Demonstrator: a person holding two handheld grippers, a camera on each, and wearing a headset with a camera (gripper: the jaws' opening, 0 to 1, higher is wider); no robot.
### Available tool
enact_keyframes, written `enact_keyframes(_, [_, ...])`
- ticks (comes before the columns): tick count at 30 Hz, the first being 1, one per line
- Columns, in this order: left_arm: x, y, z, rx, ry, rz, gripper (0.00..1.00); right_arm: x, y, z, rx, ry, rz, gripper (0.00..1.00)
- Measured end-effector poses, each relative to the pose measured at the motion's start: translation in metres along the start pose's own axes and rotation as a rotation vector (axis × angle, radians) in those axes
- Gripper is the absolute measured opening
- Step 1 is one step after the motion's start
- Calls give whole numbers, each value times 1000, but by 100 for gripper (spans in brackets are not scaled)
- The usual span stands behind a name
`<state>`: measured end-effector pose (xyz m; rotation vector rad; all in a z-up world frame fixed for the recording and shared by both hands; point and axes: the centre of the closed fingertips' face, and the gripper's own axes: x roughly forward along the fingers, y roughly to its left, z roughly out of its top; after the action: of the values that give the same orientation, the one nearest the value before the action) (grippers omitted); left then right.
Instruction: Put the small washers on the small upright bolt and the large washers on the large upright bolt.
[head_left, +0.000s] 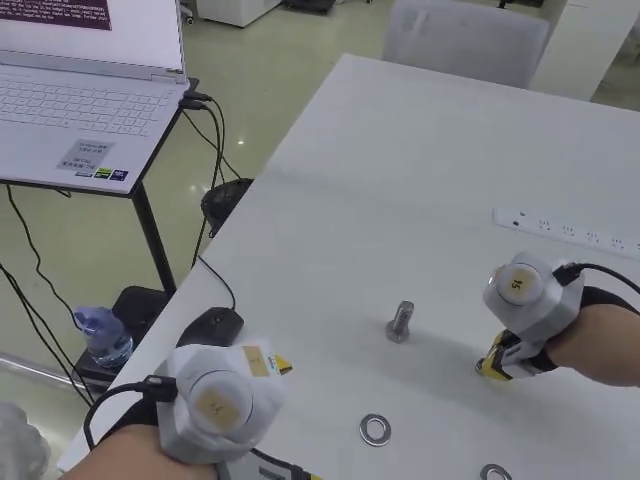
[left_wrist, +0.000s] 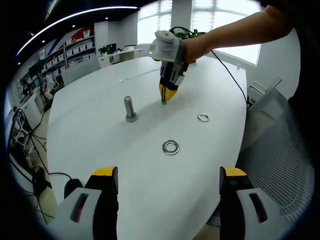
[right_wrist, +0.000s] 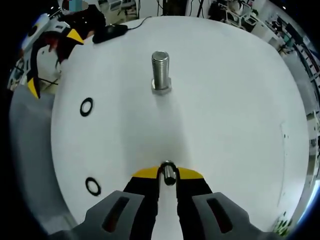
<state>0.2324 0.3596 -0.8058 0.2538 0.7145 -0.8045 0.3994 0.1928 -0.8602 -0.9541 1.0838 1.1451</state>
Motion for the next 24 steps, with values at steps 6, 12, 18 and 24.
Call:
enact_keyframes(6, [1,-1,0,0,1,-2,82,0,-1,-1,3,4,-2,13])
enact_keyframes(12, [2,-1,1,1,3,-7,82,0,-2,-1,6,3,-1,14])
enact_keyframes(18, [1,0,1,3,4,-5,82,0,-2,1,9,-8,2,18])
enact_keyframes(24, [1,2,2,5,3,-7,81,-1,-4,1,5,-11,4,21])
